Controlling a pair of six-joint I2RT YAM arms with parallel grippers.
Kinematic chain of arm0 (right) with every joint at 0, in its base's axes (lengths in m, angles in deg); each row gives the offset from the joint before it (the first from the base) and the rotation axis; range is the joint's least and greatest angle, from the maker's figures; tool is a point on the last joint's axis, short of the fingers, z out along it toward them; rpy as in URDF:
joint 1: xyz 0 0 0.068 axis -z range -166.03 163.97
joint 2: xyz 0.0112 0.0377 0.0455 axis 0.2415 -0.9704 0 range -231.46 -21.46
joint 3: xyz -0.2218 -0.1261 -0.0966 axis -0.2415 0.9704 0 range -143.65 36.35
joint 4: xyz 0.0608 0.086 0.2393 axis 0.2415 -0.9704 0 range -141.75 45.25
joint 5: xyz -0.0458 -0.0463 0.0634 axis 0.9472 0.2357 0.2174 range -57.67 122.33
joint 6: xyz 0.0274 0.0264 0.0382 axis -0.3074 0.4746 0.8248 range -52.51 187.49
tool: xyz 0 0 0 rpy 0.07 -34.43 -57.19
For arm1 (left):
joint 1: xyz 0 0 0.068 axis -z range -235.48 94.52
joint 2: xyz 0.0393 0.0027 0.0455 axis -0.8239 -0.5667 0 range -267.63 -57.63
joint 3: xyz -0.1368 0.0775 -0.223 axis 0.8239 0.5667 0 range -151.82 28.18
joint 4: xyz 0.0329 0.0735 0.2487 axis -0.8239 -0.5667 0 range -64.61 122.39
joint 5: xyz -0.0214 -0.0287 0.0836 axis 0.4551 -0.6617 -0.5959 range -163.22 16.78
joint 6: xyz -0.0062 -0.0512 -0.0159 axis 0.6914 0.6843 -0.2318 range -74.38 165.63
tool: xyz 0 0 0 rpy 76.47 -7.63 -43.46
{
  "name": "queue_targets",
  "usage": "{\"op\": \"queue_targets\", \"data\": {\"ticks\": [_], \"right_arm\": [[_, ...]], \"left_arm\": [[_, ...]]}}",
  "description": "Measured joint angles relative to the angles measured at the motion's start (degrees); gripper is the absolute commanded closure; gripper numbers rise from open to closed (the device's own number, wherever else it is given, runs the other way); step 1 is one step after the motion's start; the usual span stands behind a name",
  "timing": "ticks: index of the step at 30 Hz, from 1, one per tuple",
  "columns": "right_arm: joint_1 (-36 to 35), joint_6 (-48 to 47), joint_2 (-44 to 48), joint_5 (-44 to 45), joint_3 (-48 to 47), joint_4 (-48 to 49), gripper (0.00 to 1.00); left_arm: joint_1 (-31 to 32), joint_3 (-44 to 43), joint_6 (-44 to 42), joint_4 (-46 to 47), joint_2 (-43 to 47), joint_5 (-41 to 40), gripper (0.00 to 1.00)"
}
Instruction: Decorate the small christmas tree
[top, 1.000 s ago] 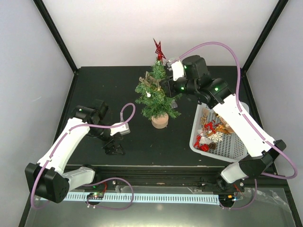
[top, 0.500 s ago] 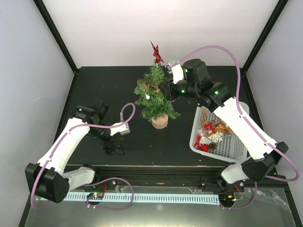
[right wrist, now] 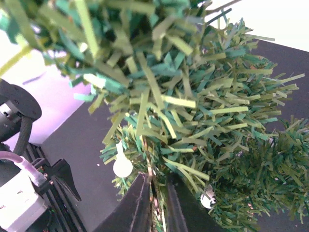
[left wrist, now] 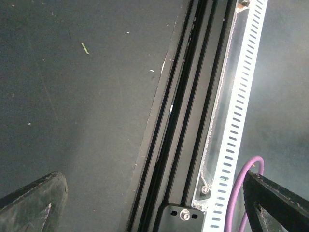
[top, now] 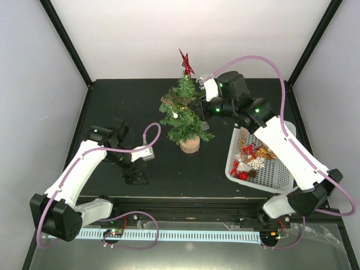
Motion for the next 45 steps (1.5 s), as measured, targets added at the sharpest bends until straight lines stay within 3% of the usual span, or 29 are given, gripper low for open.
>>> {"op": "queue_targets", "data": {"ticks": [8, 14, 17, 45], "right_arm": [[0.02, -0.11, 0.00, 0.33, 0.00, -1.55, 0.73], [0.00, 0.07, 0.04, 1.07, 0.00, -1.88, 0.93], [0.02, 0.13, 0.04, 1.03, 0.00, -1.86, 0.96], [0.00, -1.18, 2.86, 0.35, 3.23, -1.81, 0.98]], "left_arm": [[0.00, 0.28, -0.02, 0.00, 0.00, 0.00, 0.01], [0.00, 0.28, -0.02, 0.00, 0.00, 0.00, 0.01], [0.00, 0.28, 0.00, 0.02, 0.00, 0.00, 0.01], [0.00, 0.28, -0.04, 0.02, -0.33, 0.00, 0.01]]}}
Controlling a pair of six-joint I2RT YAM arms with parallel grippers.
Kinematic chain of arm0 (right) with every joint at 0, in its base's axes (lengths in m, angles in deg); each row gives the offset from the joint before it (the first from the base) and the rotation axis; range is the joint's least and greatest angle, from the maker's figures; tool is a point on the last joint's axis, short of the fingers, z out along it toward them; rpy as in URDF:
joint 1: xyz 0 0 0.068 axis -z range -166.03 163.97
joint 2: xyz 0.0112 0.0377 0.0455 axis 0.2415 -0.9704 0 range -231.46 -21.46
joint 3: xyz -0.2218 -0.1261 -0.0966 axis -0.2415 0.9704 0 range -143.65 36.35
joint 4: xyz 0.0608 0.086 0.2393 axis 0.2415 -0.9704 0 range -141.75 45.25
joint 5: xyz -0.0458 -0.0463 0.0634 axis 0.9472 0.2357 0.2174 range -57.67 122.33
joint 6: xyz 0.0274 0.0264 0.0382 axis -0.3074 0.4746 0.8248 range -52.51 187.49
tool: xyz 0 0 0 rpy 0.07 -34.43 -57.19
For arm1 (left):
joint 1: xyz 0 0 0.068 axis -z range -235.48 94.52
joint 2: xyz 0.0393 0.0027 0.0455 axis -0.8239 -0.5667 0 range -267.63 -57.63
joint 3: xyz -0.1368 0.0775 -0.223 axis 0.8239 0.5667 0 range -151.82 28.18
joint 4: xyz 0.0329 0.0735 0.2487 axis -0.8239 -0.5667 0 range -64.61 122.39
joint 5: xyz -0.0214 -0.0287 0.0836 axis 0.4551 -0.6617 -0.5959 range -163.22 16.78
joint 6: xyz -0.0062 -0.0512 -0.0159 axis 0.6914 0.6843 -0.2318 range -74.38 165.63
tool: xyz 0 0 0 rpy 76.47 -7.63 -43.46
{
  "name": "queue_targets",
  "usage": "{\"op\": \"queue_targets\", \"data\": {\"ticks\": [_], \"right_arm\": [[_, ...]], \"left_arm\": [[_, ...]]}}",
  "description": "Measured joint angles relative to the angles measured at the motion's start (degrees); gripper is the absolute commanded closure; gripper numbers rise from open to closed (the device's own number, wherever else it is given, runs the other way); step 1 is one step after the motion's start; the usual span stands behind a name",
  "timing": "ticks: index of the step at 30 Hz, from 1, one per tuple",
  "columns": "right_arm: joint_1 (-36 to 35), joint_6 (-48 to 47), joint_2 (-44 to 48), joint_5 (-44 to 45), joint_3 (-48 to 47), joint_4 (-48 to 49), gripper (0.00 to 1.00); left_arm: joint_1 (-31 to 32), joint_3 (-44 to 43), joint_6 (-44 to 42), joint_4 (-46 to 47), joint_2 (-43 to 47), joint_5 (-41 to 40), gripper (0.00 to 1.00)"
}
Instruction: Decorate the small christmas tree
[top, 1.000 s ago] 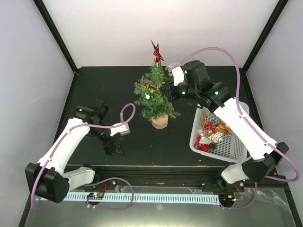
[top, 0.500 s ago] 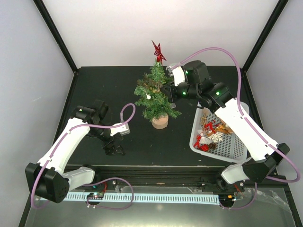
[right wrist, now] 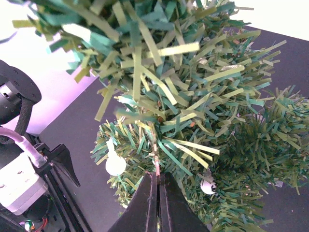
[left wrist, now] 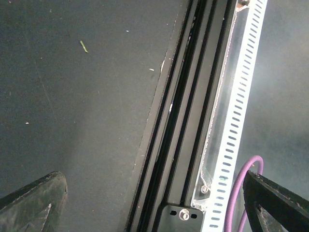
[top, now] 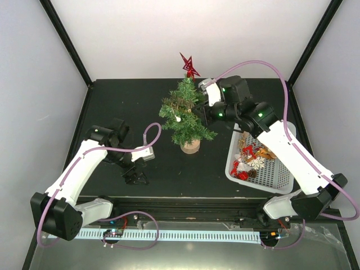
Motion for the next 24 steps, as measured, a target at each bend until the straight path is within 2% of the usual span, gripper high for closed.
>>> {"op": "queue_targets", "data": {"ticks": [12, 24], "right_arm": [[0.02, 0.22, 0.48, -0.81, 2.38, 2.78, 0.96], [0.02, 0.63, 0.59, -0.11, 2.84, 1.03, 0.75]], "left_arm": [[-0.02, 0.02, -0.04, 0.00, -0.44, 0.02, 0.01], [-0.02, 0.02, -0.13, 0.00, -0.46, 0.02, 0.01]]}}
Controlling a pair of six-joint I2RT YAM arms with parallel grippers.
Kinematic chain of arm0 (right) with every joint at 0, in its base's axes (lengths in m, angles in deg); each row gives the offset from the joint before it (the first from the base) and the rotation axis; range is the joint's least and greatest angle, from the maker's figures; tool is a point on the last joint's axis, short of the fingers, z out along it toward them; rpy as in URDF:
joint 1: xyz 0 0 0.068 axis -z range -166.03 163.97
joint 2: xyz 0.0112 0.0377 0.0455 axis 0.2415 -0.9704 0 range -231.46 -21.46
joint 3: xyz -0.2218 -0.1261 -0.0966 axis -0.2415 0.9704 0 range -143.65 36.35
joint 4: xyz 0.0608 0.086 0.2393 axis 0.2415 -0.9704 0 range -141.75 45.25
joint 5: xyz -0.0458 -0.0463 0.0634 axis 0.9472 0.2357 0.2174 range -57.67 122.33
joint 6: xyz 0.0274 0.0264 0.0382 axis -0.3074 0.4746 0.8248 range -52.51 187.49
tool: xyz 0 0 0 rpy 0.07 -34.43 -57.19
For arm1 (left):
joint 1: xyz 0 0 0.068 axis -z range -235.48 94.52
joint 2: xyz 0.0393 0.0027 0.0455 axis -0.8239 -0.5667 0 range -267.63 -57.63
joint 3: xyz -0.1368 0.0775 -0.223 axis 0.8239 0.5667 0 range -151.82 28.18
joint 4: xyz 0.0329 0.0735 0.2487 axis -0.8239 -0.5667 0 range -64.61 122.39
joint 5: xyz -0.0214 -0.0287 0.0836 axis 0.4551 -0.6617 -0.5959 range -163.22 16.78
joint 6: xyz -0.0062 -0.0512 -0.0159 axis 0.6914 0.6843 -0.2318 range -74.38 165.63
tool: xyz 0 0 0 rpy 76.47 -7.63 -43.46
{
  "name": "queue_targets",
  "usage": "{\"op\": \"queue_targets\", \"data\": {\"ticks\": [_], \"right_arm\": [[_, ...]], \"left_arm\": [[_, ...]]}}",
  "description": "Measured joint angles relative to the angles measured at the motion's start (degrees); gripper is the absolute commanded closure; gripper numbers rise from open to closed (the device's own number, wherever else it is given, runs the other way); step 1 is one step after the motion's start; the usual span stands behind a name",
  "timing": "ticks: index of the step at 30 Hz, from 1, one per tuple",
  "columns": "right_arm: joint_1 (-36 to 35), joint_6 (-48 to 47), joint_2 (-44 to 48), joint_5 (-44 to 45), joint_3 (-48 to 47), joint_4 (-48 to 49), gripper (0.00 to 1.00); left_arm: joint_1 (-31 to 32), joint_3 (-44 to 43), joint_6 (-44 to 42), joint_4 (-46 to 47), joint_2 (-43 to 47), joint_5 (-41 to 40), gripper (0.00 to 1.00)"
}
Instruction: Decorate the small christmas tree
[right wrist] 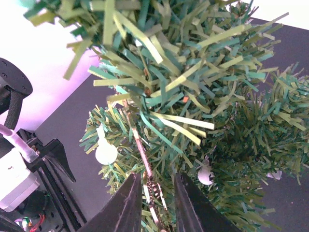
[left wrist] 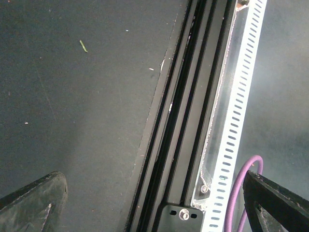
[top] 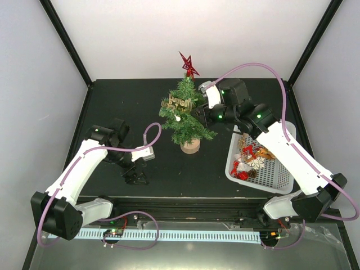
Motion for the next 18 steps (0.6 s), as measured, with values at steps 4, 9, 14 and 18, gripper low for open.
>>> {"op": "queue_targets", "data": {"ticks": [4, 9, 14, 18], "right_arm": [[0.00, 0.04, 0.00, 0.57, 0.00, -0.26, 0.68], [-0.02, 0.00, 0.59, 1.92, 0.00, -0.42, 0.64], [0.00, 0.24, 2.05, 2.80, 0.00, -0.42, 0.60], [0.00, 0.35, 3.19, 2.99, 0.00, -0.59, 0.58]], "left_arm": [[0.00, 0.00, -0.02, 0.00, 0.00, 0.00, 0.01], [0.00, 0.02, -0.04, 0.00, 0.00, 0.00, 0.01], [0.00, 0.07, -0.04, 0.00, 0.00, 0.02, 0.01], [0.00, 0.15, -0.04, 0.00, 0.00, 0.00, 0.01]]}}
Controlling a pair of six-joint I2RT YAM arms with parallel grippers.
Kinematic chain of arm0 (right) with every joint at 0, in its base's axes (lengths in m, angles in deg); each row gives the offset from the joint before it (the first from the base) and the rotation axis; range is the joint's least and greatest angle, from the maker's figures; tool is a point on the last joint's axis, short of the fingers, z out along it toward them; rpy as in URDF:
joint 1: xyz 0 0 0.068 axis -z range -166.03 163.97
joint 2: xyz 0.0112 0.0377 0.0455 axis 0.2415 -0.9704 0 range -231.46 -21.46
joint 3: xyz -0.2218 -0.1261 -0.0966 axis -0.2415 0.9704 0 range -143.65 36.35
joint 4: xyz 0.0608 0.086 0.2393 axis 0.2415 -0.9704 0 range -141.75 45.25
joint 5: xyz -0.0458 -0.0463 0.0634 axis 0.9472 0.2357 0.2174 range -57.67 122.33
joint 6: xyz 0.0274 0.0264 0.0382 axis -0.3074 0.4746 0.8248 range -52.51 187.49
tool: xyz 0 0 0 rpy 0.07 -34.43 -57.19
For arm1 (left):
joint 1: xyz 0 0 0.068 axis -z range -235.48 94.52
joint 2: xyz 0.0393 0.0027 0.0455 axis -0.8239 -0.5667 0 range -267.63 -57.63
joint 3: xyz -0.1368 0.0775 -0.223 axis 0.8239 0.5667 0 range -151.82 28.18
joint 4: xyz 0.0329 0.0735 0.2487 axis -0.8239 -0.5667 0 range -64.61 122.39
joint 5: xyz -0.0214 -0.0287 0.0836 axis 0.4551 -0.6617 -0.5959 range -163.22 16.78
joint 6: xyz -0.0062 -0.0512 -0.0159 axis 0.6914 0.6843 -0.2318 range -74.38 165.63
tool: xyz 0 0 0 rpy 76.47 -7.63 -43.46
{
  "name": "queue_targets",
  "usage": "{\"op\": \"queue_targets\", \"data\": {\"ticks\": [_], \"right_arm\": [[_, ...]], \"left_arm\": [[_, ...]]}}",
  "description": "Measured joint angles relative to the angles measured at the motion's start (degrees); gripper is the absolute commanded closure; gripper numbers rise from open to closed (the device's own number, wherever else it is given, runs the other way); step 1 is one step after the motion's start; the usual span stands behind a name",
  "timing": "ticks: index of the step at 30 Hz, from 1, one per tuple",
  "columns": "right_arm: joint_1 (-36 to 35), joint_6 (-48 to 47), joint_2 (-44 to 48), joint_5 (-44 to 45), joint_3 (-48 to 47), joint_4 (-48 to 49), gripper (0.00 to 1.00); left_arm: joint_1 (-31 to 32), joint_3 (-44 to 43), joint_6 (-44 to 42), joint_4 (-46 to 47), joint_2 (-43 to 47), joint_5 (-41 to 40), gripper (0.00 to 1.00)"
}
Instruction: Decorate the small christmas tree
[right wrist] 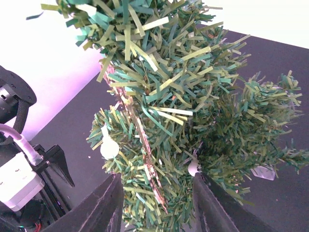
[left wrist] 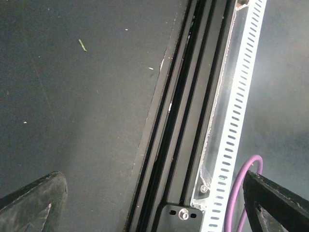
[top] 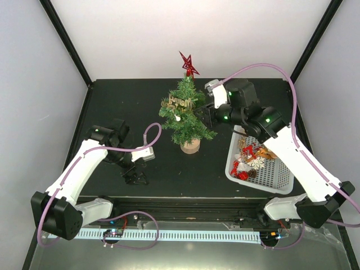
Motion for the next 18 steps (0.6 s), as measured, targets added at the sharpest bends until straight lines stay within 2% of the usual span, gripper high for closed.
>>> {"op": "queue_targets", "data": {"ticks": [6, 10, 18], "right_arm": [[0.00, 0.44, 4.33, 2.75, 1.60, -1.66, 0.55], [0.20, 2.05, 9.07, 7.63, 3.54, -4.26, 0.58], [6.10, 9.94, 10.56, 14.56, 6.16, -14.32, 0.60]], "left_arm": [[0.00, 0.09, 0.02, 0.00, 0.00, 0.00, 0.01], [-0.20, 0.09, 0.02, 0.00, 0.00, 0.02, 0.01], [-3.98, 0.09, 0.04, -0.02, -1.42, 0.09, 0.01]]}}
